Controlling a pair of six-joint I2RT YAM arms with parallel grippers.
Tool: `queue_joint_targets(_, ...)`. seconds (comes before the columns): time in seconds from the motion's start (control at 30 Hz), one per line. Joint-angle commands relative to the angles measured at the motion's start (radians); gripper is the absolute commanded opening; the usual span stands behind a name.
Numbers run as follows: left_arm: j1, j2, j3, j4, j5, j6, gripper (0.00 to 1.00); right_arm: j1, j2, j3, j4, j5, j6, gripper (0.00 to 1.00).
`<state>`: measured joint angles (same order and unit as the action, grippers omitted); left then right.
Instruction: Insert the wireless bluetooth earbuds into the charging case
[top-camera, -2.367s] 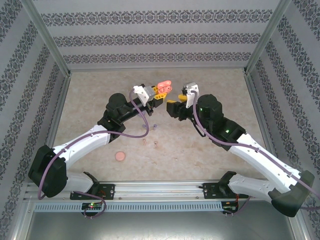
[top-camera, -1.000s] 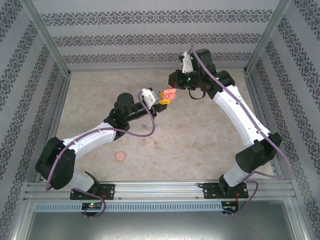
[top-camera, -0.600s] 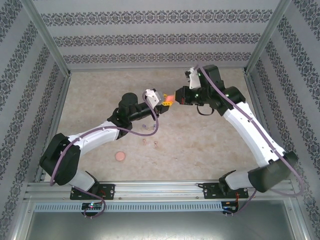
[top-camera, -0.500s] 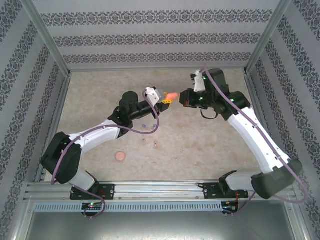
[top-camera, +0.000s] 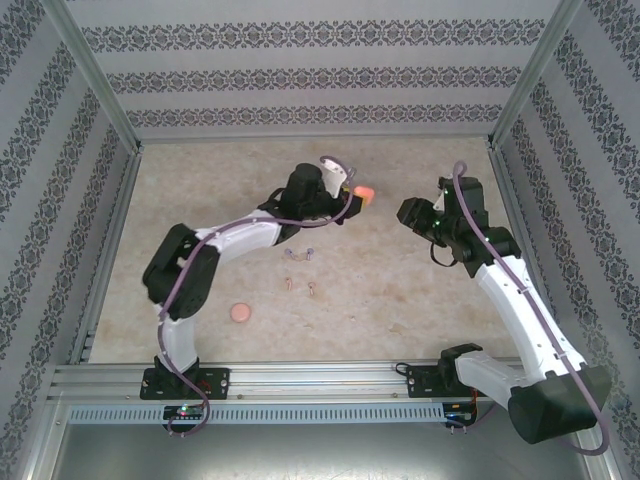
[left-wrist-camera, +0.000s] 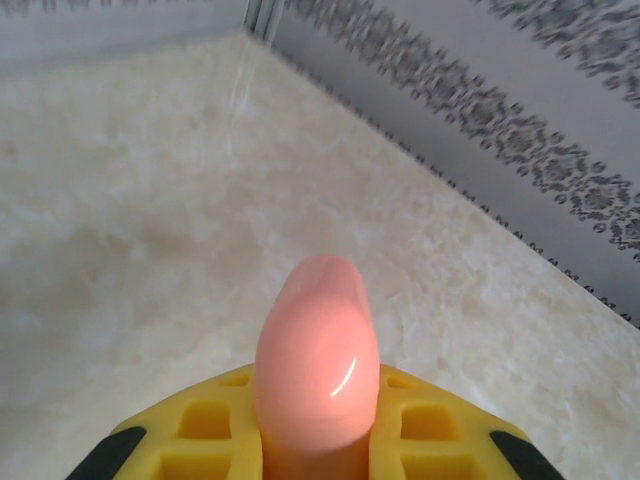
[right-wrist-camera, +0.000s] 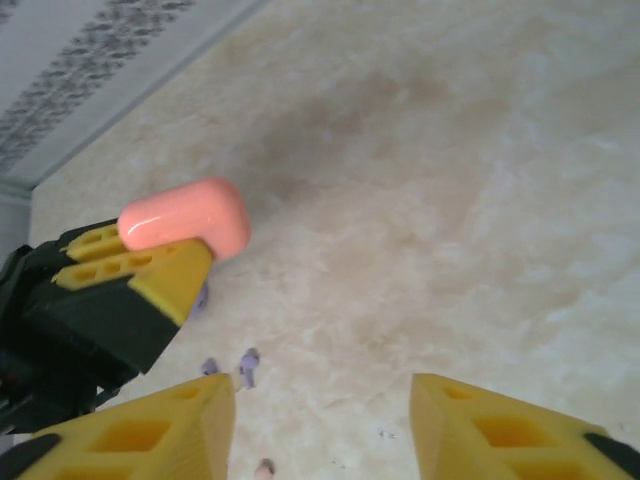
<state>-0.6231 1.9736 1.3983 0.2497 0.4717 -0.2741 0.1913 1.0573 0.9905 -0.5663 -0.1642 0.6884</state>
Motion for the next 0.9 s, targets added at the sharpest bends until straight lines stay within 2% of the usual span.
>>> queue_joint_targets(0.0, -0.028, 0.104, 0.128, -0.219, 0.034, -0.186, 0.0, -0.021, -0.033, -0.034, 0.057, 0.047, 0.016, 0.55)
queue_joint_targets(0.13, -0.051, 0.225, 0.244, -0.28, 0.039, -0.261, 0.0, -0.036, -0.031, -0.064, 0.069, 0.037, 0.02, 0.61)
queue_joint_targets(0.43, -0.066, 0.398, 0.437, -0.435, -0.02, -0.388, 0.0, -0.058, -0.025, -0.095, 0.068, 0.015, 0.002, 0.66)
queue_joint_targets(0.73, -0.066, 0.47, 0.566, -0.663, -0.141, -0.409, 0.24, -0.084, -0.036, -0.093, 0.049, -0.016, -0.013, 0.7)
queue_joint_targets(0.87, -0.066, 0.475, 0.596, -0.753, -0.206, -0.404, 0.38, -0.087, -0.045, -0.087, 0.039, -0.022, -0.016, 0.72)
